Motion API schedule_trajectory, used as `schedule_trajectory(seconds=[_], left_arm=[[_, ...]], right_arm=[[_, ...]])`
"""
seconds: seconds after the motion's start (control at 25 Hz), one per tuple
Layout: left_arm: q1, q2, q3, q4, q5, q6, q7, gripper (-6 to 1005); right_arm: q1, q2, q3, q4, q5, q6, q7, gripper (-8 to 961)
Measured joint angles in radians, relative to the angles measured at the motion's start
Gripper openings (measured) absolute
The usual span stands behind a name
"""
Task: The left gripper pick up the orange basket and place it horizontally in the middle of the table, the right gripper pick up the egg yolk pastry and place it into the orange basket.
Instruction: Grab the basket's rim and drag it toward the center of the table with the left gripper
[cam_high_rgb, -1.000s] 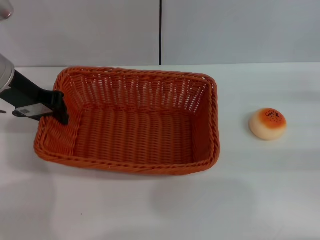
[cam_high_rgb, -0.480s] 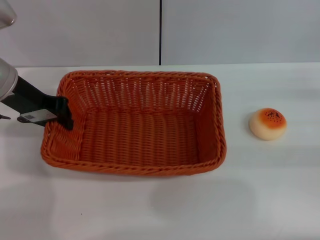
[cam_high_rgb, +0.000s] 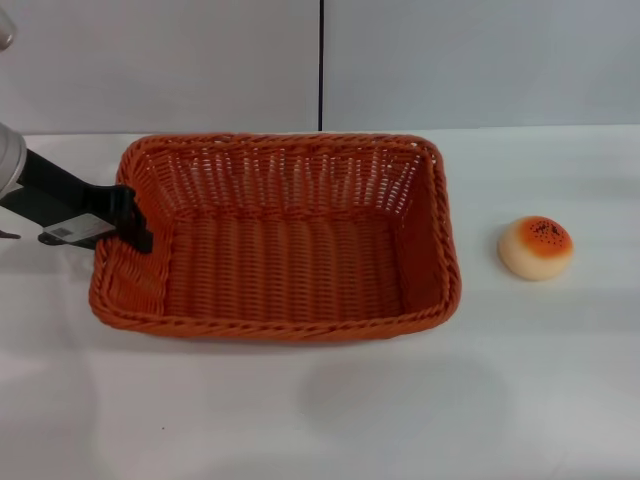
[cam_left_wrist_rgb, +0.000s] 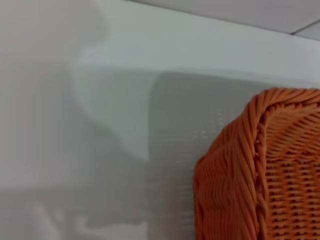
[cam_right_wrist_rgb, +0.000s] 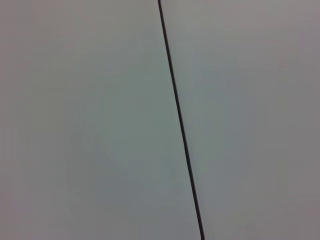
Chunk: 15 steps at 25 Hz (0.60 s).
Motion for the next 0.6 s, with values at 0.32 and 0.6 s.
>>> schedule_trajectory(seconds=[0.32, 0.6], left_arm=[[0.015, 0.004, -0.012, 0.007, -0.008, 0.019, 0.001, 139], [0.029, 0.008, -0.044, 0.012, -0.022, 0.036, 0.005, 328]], right_arm=[[-0.002, 0.000, -0.001, 0.000, 0.000, 0.000, 0.004, 686], [-0.006, 0.000, -0.003, 0.000, 0.000, 0.001, 0.004, 686]])
